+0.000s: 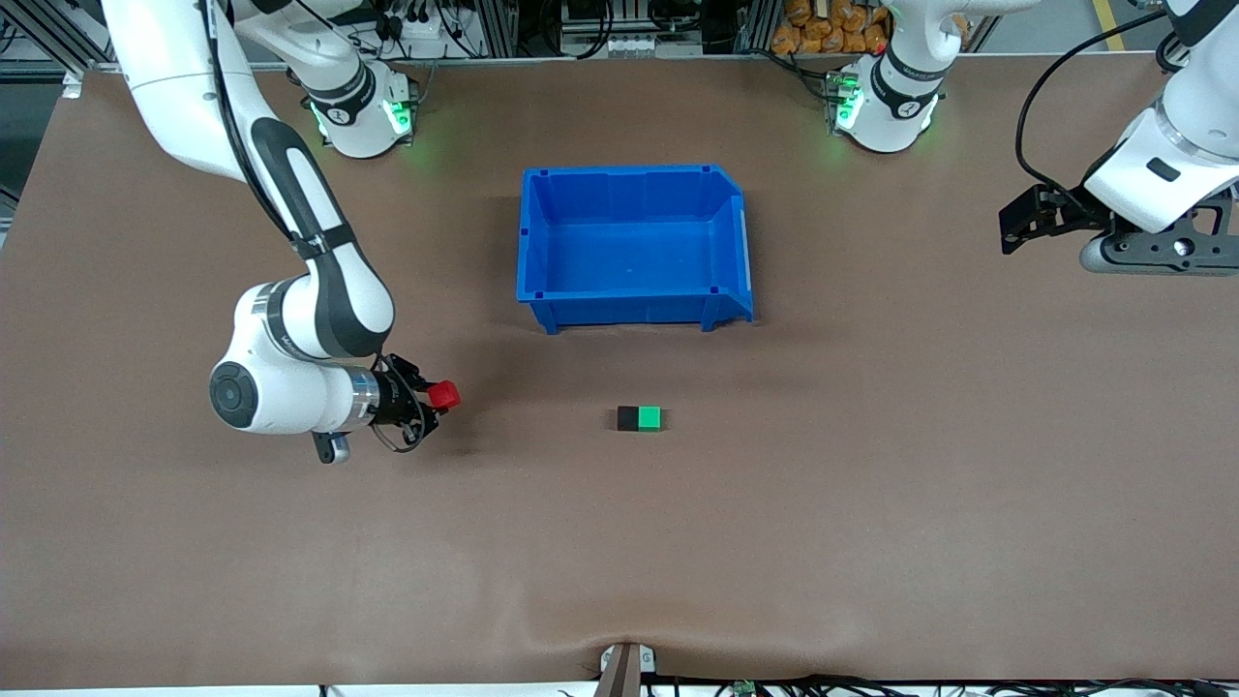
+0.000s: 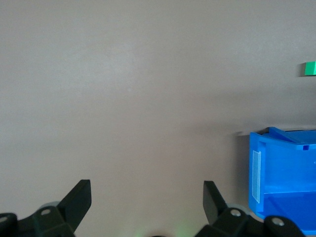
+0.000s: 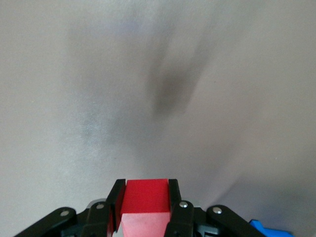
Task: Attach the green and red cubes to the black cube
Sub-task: 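Lift the red cube with the right gripper and carry it toward the black cube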
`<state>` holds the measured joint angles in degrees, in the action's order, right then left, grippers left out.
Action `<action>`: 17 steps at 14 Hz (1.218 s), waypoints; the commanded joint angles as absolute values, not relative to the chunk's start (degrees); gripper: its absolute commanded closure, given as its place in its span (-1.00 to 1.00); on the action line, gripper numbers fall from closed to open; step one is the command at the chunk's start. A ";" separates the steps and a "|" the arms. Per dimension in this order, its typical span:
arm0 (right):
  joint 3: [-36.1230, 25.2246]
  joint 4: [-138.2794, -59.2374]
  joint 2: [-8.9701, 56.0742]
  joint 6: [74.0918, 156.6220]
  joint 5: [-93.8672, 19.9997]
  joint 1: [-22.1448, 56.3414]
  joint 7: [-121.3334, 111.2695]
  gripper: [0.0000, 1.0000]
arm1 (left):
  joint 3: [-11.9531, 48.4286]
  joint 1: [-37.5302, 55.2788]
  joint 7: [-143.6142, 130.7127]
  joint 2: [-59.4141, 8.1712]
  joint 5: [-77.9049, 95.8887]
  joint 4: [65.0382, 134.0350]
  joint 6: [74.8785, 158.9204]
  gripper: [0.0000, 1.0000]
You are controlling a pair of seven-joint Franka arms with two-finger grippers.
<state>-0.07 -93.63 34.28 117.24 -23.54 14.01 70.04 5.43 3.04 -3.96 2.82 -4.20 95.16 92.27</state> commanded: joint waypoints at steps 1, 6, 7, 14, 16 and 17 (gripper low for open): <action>-0.62 -91.58 35.86 117.16 -25.22 14.85 72.85 1.00 | 5.71 2.55 -3.87 4.04 -4.04 95.54 92.11 -1.00; -0.62 -90.79 36.30 117.59 -25.66 15.64 76.20 1.00 | 5.71 2.55 -3.87 4.39 -3.96 95.45 91.41 -1.00; -0.62 -90.79 36.30 117.86 -25.58 16.17 76.98 1.00 | 5.71 2.55 -3.87 4.66 -3.96 95.62 91.32 -1.00; -0.62 -90.00 37.00 120.41 -27.25 17.84 80.68 1.00 | 5.71 2.46 -3.60 5.01 -3.96 95.71 89.65 -1.00; -0.62 -89.83 37.18 120.58 -27.33 18.45 82.00 1.00 | 5.71 2.55 -3.69 5.10 -3.96 95.71 89.65 -1.00; -0.62 -89.65 37.44 121.63 -27.60 18.63 82.52 1.00 | 5.71 2.55 -3.60 5.01 -3.96 95.71 89.65 -1.00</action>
